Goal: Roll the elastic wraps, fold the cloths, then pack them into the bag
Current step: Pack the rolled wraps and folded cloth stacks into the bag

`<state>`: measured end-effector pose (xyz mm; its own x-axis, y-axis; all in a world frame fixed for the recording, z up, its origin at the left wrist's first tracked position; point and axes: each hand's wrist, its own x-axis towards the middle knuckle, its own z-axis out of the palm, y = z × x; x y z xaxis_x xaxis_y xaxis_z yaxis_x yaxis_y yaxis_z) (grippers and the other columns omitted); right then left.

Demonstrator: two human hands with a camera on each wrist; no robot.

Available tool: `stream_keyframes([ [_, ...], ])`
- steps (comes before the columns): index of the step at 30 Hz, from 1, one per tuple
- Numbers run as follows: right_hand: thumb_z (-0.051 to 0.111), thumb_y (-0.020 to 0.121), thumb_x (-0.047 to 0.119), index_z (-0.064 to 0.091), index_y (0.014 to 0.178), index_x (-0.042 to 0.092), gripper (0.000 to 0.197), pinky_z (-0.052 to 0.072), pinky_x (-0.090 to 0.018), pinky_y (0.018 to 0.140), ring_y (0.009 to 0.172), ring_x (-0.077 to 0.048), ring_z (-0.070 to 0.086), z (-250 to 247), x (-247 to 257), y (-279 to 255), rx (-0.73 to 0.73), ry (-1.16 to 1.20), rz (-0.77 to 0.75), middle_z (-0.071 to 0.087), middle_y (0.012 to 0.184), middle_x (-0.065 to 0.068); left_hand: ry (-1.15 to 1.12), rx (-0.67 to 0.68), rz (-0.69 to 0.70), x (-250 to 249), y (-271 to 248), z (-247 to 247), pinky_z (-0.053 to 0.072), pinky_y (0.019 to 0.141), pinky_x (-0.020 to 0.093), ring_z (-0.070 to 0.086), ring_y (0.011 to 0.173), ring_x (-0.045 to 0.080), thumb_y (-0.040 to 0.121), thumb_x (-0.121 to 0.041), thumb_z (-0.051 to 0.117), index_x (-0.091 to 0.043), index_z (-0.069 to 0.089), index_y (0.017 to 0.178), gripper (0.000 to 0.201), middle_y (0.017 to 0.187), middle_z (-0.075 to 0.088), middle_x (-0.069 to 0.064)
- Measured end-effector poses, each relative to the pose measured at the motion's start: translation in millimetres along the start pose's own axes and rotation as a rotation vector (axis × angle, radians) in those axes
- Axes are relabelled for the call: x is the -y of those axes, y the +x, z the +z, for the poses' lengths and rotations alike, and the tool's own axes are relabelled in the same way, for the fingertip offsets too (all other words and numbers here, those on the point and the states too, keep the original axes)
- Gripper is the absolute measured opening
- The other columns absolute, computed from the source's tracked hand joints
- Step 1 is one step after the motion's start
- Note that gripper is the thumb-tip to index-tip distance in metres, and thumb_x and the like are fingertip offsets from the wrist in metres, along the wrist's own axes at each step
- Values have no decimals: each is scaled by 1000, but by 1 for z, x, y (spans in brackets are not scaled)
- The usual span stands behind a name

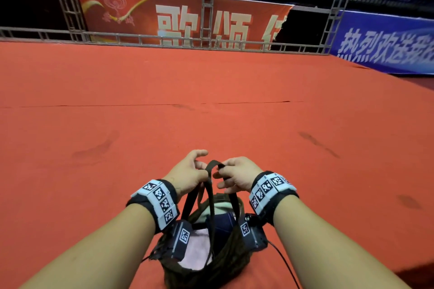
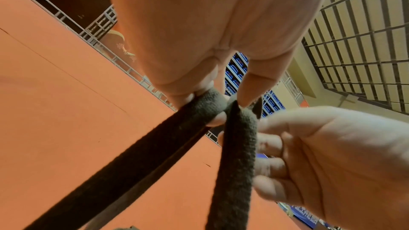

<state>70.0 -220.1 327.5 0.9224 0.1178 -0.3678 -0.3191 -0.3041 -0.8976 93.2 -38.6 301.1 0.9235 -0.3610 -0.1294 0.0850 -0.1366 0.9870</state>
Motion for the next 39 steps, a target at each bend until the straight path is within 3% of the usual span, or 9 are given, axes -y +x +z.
stream_keyframes([
  [4,68,79,9,69,104,26,30,48,-30,54,61,-17,60,6,-8,3,5,-342,-50,66,74,0,-112,16,20,-10,-14,-4,50,66,38,59,62,23,83,10,56,-13,50,134,56,74,56,4],
  [9,73,55,53,64,77,53,24,53,-39,83,97,-23,55,39,-24,16,79,-673,-138,54,104,2,-239,109,-5,-15,-34,-12,47,64,41,45,54,20,72,5,55,-13,56,129,60,79,47,3],
  [16,63,91,34,56,72,24,23,44,-30,62,66,-17,58,52,-86,46,50,-729,-49,60,68,6,-161,144,-34,-16,-51,-41,33,47,28,37,57,16,71,13,61,-22,56,137,75,87,44,3],
  [19,57,93,32,61,86,26,10,51,-31,71,80,-25,65,29,-133,50,-30,-827,55,68,84,1,66,137,-81,-15,-59,-59,38,53,31,43,63,21,74,16,67,-36,54,139,84,102,48,4],
  [22,54,94,16,60,89,25,12,47,-31,80,97,-29,66,5,-158,50,-154,-711,108,71,107,-6,685,134,-150,-11,-60,-70,42,55,28,49,67,20,78,4,67,-43,48,140,79,113,51,-2],
  [26,48,97,7,62,82,18,24,48,-25,60,68,-17,69,-8,-108,44,-399,-181,-90,66,61,6,1085,-95,-185,23,-51,-76,46,74,29,61,96,24,87,-10,62,-24,63,119,35,112,57,3],
  [30,45,103,21,59,77,21,29,44,-34,56,42,-21,46,-4,-49,26,-497,195,-184,41,48,2,628,-405,-256,61,-36,-84,43,62,30,70,81,26,97,-23,54,-16,66,87,17,79,75,1],
  [36,42,87,41,57,73,23,27,43,-38,56,51,-23,48,10,-61,25,-443,-112,-181,48,50,6,-203,-610,-419,75,-13,-74,48,60,27,68,73,30,93,-74,45,-8,65,83,70,72,71,9],
  [39,49,93,30,61,82,17,20,39,-34,58,59,-26,51,5,-73,31,-434,-253,-94,54,61,0,-423,-552,-511,82,-18,-56,50,48,26,61,61,30,88,-82,40,-12,52,75,72,63,53,7],
])
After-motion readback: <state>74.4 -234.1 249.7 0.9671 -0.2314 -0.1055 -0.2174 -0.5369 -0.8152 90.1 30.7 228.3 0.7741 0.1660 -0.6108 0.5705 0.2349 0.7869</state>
